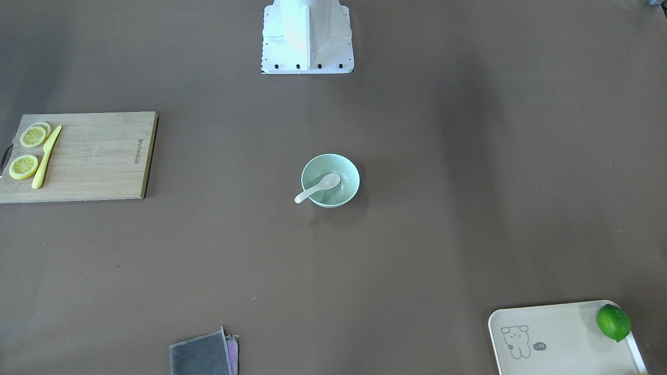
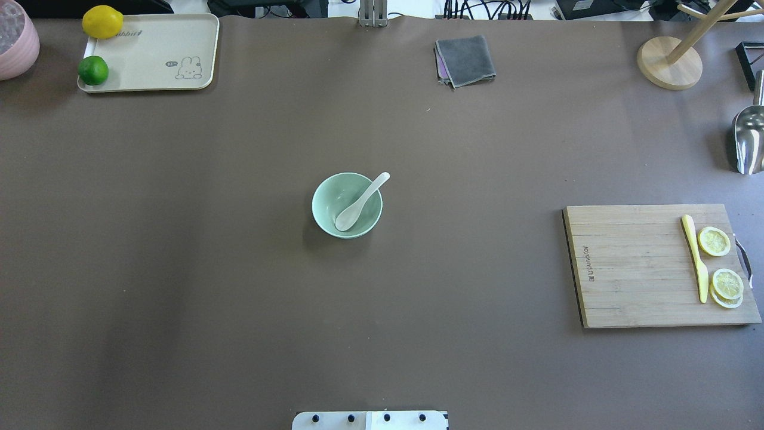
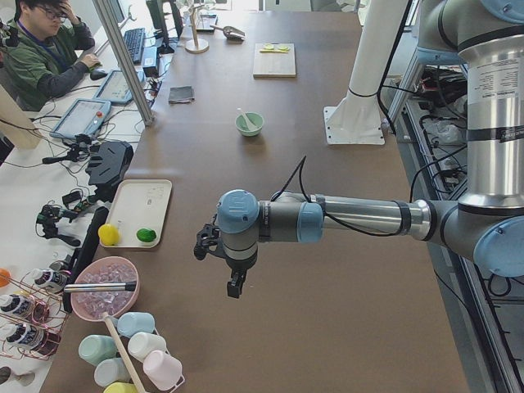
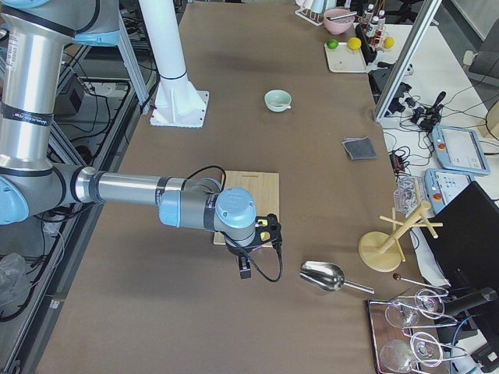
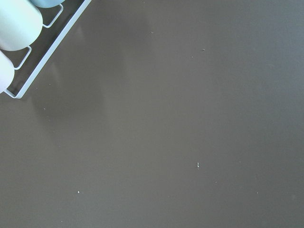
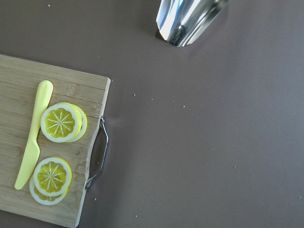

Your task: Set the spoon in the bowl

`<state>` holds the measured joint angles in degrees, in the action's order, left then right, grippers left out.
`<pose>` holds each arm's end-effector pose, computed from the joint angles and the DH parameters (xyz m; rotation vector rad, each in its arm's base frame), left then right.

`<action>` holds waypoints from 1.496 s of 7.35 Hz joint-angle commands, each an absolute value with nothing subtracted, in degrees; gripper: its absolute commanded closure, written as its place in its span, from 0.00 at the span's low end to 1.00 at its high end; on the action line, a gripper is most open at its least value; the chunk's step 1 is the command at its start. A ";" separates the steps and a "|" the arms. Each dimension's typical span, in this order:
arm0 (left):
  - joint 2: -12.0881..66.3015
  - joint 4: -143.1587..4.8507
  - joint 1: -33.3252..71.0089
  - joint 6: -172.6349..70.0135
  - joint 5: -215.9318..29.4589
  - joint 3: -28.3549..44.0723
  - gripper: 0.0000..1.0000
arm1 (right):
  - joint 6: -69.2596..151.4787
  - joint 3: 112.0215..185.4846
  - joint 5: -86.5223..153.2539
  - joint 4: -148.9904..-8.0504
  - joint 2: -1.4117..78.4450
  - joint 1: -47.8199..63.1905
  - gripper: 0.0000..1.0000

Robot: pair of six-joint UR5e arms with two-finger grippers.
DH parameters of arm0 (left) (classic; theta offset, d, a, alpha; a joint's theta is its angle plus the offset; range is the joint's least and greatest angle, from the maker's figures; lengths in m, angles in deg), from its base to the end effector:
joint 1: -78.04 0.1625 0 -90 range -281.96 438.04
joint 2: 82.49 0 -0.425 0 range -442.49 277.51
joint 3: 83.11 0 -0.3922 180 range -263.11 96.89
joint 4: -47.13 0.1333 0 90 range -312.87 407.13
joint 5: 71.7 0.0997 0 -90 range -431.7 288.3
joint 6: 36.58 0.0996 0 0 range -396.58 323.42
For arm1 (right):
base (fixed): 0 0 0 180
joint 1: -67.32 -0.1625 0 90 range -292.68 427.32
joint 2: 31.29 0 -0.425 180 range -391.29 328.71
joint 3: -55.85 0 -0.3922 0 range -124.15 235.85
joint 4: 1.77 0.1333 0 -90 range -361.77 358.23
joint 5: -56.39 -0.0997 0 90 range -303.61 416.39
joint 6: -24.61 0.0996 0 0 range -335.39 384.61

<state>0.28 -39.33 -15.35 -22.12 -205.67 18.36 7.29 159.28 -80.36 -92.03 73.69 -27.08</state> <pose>-0.0899 -0.4336 0.6256 0.1307 0.7575 0.1883 0.0897 -0.3739 0.6550 0.1247 -0.8083 -0.1999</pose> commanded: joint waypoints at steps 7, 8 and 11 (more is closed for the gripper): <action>-0.84 -39.45 -15.48 -21.90 -205.82 19.72 0.02 | 7.47 157.54 -80.90 -91.77 73.74 -26.29 0.00; -1.01 -39.45 -15.48 -21.82 -205.91 19.90 0.02 | 7.38 157.54 -80.98 -91.77 73.74 -26.03 0.00; -2.33 -39.45 -15.39 -21.81 -205.91 21.04 0.02 | 7.47 157.54 -81.59 -91.69 73.74 -24.71 0.00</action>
<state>-1.91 -39.45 -15.40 -21.82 -205.87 20.84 7.44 157.54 -81.12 -91.75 73.74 -25.45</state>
